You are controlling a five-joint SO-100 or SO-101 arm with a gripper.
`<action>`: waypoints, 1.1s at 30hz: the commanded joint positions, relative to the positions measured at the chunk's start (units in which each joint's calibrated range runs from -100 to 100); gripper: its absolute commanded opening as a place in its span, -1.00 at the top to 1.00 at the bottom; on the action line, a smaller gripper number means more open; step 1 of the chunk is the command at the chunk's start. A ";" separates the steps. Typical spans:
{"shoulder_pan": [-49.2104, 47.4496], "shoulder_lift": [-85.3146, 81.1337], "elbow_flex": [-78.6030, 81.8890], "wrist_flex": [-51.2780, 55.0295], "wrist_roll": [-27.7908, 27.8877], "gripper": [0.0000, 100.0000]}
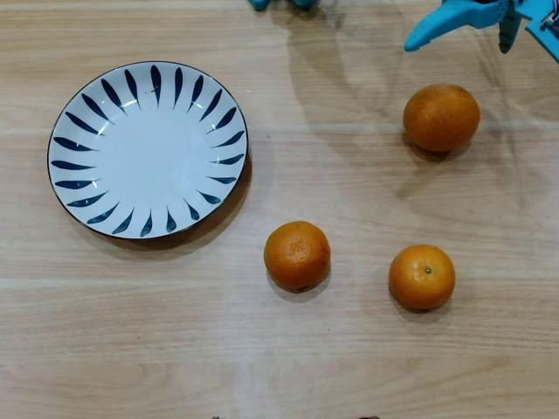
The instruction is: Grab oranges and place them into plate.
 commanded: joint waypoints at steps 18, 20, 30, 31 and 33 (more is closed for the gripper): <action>5.46 10.52 4.24 -11.71 -2.53 -0.55; 5.78 10.10 7.86 -14.98 -2.79 -0.55; 4.57 8.91 15.46 -25.72 -5.20 -0.55; 4.57 9.00 15.46 -25.98 -5.20 -0.54; 4.57 9.08 15.55 -25.98 -5.25 -0.54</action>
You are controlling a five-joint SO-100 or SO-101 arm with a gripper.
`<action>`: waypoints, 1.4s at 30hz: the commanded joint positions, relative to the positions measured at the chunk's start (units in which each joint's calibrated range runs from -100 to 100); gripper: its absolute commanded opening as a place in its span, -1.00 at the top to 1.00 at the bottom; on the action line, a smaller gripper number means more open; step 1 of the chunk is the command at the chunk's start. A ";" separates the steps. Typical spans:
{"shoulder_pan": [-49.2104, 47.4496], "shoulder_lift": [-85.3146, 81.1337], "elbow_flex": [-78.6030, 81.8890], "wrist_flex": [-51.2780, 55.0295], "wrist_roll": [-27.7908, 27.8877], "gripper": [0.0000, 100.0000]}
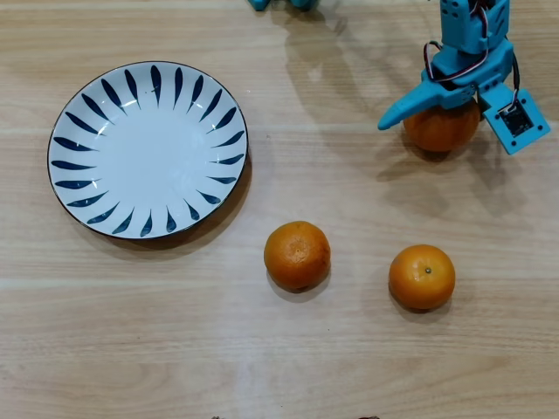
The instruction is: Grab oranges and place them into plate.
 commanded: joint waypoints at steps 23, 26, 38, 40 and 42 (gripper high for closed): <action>-0.65 -2.60 0.34 -0.40 0.02 0.42; -0.65 -5.05 0.34 -0.32 0.23 0.42; 8.71 -28.30 9.94 7.51 11.89 0.42; 11.85 -33.28 12.56 8.19 14.97 0.42; 15.24 -38.35 15.82 8.19 17.95 0.42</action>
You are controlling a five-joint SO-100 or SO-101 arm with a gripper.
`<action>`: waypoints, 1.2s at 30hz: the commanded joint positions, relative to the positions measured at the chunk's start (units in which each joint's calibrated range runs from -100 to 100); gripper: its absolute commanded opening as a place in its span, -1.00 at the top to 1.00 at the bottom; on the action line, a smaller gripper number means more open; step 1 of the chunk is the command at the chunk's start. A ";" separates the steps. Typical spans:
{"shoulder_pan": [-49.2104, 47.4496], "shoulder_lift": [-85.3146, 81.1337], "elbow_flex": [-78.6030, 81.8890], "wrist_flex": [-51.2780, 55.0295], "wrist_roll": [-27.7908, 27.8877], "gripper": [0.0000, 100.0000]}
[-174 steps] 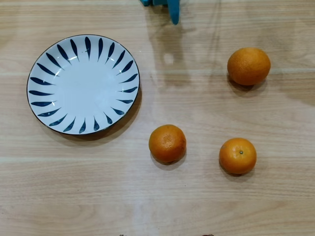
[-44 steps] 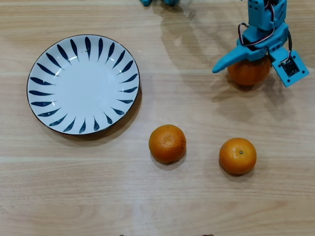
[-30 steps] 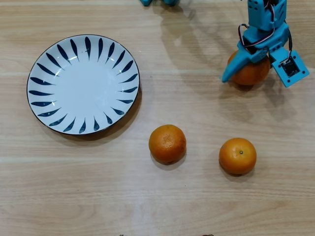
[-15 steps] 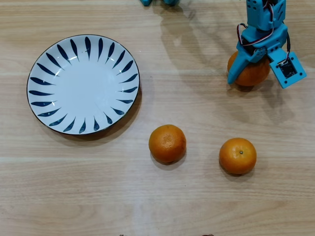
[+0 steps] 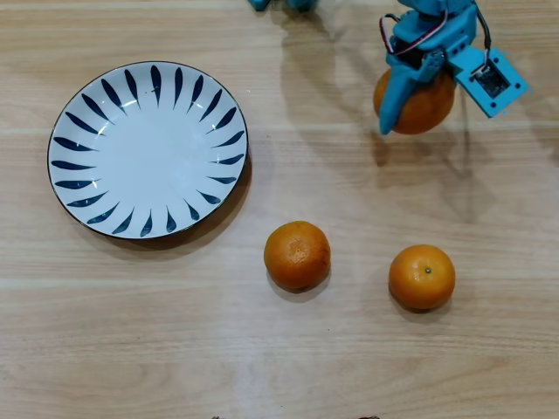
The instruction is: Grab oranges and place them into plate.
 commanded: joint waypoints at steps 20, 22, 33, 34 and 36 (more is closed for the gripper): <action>47.07 -38.07 13.68 2.85 29.32 0.42; 50.54 -37.73 13.77 2.76 30.52 0.42; 63.12 -32.83 26.00 -15.29 31.93 0.42; 63.52 -31.14 26.54 -16.41 31.93 0.42; 64.09 -28.26 26.81 -18.21 32.25 0.42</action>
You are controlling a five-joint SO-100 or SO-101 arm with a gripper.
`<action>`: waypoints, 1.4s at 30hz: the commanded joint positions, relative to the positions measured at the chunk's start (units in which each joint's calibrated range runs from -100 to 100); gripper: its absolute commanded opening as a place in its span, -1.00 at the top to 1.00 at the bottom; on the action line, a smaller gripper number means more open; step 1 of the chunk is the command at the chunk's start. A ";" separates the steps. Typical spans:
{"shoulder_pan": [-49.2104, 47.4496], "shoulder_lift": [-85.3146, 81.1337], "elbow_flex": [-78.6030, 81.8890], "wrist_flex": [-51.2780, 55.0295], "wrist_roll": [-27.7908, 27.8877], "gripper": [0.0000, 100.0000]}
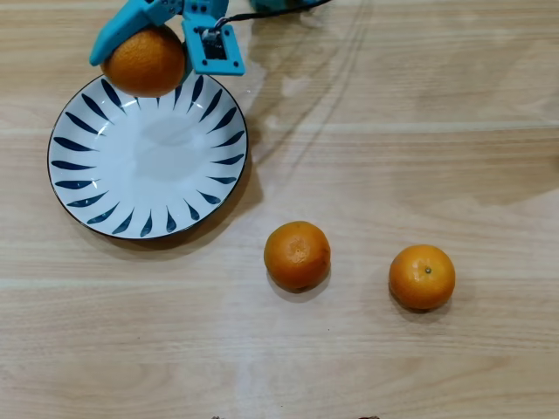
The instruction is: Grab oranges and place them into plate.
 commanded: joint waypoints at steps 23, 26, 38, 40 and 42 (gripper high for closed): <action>6.05 9.98 4.07 -8.56 -1.35 0.00; 4.93 9.22 5.25 -8.56 -1.56 0.01; 0.49 5.59 4.43 -6.49 -3.96 0.15; -0.88 2.46 3.98 -5.20 -4.02 0.24; -2.98 0.01 2.53 -3.66 -4.02 0.34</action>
